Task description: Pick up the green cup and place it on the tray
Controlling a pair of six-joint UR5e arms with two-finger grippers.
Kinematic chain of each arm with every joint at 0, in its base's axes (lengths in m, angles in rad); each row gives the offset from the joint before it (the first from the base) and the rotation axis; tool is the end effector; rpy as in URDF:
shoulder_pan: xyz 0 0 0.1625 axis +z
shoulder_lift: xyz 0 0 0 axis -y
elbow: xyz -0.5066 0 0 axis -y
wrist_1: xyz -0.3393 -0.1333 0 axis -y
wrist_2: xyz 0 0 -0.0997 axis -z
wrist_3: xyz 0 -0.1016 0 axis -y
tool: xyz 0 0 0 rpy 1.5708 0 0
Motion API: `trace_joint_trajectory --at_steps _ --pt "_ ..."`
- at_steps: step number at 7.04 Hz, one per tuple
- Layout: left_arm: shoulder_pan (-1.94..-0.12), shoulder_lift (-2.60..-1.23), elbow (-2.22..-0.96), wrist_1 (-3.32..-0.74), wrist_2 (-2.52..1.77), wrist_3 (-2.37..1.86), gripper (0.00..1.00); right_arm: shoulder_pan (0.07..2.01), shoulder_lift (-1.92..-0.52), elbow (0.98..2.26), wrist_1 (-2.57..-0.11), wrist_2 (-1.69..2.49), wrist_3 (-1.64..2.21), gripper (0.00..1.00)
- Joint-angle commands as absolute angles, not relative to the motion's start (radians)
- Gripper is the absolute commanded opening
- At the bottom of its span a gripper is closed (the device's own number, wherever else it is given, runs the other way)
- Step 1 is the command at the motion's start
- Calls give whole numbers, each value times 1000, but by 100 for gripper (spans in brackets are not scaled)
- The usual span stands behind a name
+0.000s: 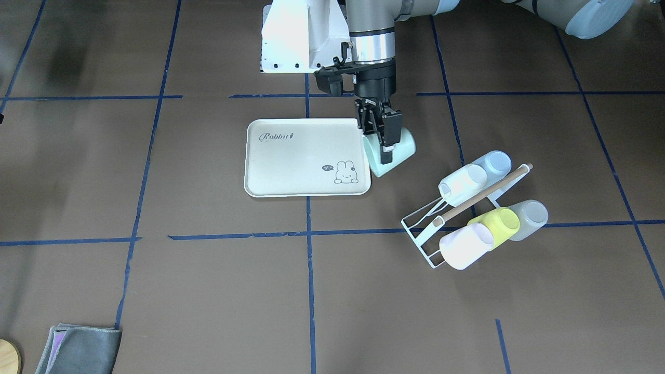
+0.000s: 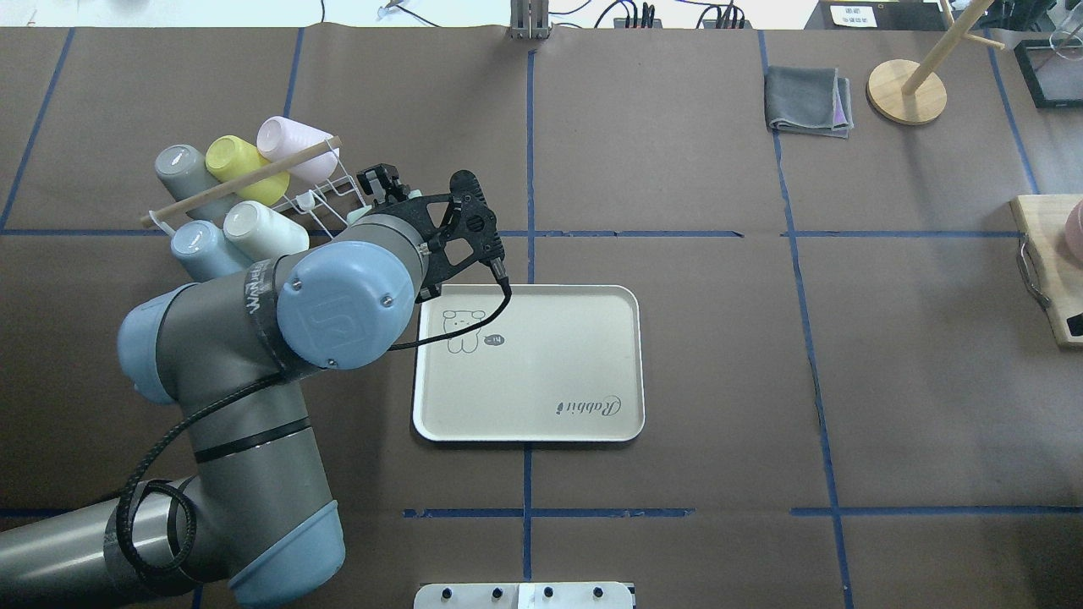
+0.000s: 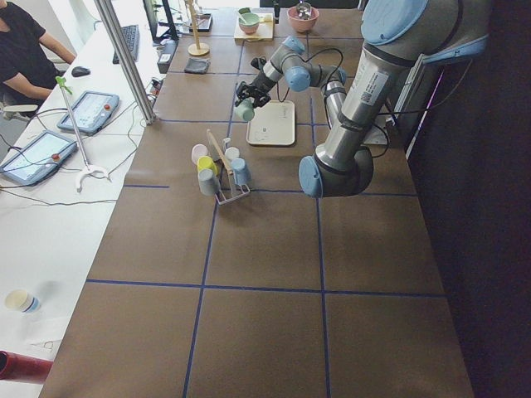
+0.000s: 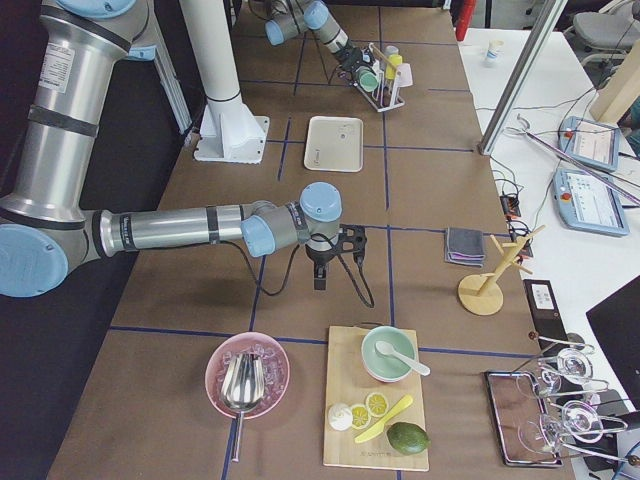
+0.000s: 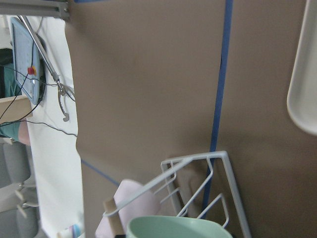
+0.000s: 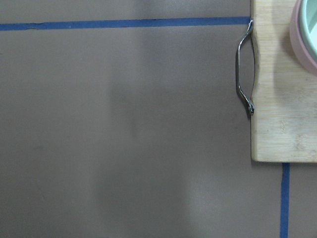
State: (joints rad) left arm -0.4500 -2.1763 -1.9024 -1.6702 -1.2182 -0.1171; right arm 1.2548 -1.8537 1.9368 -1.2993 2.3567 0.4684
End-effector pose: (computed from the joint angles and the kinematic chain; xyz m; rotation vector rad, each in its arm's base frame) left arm 0.4869 -0.4222 0.2684 1.0449 0.3418 0.7213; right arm -0.0396 -0.3186 0.6535 0.0134 -0.8462 0.0039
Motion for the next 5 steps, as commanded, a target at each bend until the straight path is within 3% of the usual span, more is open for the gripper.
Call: trace_joint_trajectory --at_steps 1,5 --pt "-437 -2141 -1795 -2109 -1236 -314 64 1255 -1852 1933 -1299 2358 466 100" --pt "-367 -2154 -1487 -2840 -1223 -485 64 1255 -1848 1933 -1299 2356 466 100"
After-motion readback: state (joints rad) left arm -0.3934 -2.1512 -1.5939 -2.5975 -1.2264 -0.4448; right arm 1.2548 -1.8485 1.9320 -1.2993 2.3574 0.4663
